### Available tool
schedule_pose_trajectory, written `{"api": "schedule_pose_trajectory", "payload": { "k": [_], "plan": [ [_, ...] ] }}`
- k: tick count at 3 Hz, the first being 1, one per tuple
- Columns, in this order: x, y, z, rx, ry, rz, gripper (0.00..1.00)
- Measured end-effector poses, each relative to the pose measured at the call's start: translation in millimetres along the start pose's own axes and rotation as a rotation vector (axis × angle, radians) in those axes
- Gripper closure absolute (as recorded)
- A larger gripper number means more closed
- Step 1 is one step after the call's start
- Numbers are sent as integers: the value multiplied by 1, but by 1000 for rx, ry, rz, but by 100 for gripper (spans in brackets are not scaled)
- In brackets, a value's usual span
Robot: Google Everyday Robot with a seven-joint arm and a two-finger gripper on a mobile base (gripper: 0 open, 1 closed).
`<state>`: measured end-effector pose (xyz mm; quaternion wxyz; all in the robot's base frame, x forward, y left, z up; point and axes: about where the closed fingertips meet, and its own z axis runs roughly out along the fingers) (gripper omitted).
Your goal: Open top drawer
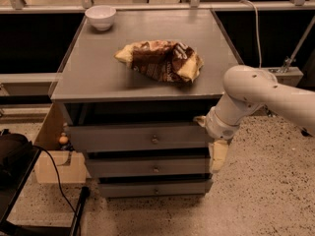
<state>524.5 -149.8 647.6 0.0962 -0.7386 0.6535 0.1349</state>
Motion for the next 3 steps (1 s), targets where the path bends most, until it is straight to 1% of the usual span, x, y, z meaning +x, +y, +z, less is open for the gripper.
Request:
{"api": "schedule_pose_trajectory", "payload": {
  "k": [1, 3],
  "plan": [
    [-1, 3, -2, -9, -1, 0, 0],
    [0, 20, -11, -37, 6, 4, 0]
  ]
}}
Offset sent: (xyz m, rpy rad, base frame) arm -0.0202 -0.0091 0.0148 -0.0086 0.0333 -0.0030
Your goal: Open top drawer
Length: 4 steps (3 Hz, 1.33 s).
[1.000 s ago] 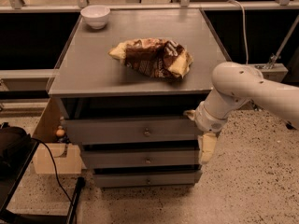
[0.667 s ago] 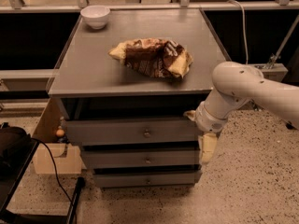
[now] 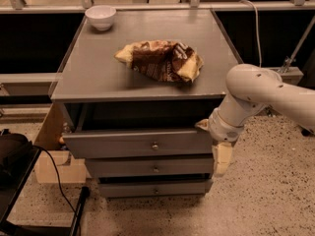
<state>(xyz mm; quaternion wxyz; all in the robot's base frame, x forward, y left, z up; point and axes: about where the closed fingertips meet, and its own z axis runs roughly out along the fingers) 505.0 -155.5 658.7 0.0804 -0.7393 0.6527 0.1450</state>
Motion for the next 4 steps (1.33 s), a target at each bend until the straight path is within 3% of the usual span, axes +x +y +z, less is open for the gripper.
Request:
{"api": "schedule_pose_trajectory", "payload": {
  "k": [3, 4],
  "plan": [
    [1, 20, -7, -59, 16, -5, 0],
    [4, 27, -6, -102, 26, -3, 0]
  ]
}}
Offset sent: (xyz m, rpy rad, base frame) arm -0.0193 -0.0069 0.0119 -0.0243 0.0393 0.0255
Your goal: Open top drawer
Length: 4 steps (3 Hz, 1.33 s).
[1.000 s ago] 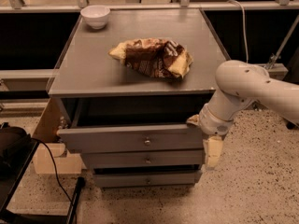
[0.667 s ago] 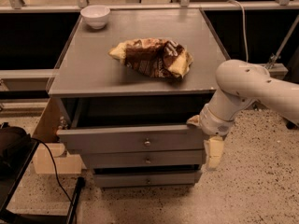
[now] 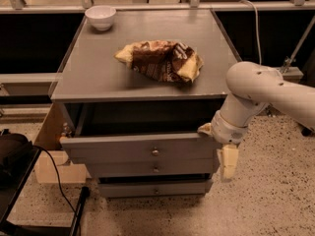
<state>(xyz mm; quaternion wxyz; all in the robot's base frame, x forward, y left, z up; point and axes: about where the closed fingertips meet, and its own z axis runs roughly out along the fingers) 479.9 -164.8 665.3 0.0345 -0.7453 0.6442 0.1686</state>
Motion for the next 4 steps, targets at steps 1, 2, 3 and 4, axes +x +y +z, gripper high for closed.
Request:
{"api": "schedule_pose_trajectory", "payload": {
  "k": [1, 2, 3, 4],
  "plan": [
    [2, 5, -1, -31, 11, 2, 0],
    [3, 14, -6, -29, 2, 12, 0],
    [8, 47, -11, -49, -29, 55, 0],
    [8, 47, -11, -48, -29, 56, 0]
  ]
}}
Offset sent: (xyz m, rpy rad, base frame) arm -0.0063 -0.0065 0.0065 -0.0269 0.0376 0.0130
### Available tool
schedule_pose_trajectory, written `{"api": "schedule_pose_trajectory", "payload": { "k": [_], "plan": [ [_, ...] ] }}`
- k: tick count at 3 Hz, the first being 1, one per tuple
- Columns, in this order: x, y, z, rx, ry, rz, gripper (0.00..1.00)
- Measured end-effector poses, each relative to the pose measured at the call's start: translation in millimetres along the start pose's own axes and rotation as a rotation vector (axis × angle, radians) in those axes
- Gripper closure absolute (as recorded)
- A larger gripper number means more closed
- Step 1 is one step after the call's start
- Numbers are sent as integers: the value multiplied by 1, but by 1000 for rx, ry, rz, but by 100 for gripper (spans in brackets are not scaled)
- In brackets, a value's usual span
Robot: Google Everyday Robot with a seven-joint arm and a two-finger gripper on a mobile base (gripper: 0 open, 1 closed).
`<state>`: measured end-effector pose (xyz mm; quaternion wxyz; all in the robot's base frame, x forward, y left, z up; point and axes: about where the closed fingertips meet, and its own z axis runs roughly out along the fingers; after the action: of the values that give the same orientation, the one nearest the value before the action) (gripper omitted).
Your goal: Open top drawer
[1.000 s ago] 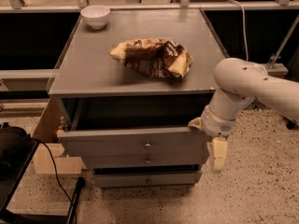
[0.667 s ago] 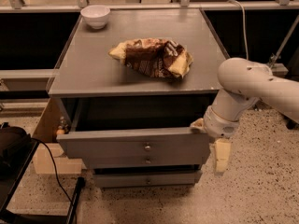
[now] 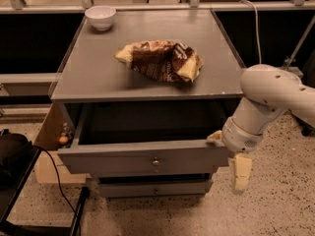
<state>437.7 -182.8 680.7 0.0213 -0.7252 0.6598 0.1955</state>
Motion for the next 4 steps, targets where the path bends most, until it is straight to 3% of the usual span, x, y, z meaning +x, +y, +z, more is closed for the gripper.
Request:
{"api": "schedule_pose_trajectory", "payload": {
  "k": [1, 2, 4],
  "plan": [
    [-3, -9, 1, 32, -7, -2, 0],
    [-3, -16, 2, 114, 0, 14, 0],
    [1, -27, -6, 350, 37, 109, 0]
  ]
}}
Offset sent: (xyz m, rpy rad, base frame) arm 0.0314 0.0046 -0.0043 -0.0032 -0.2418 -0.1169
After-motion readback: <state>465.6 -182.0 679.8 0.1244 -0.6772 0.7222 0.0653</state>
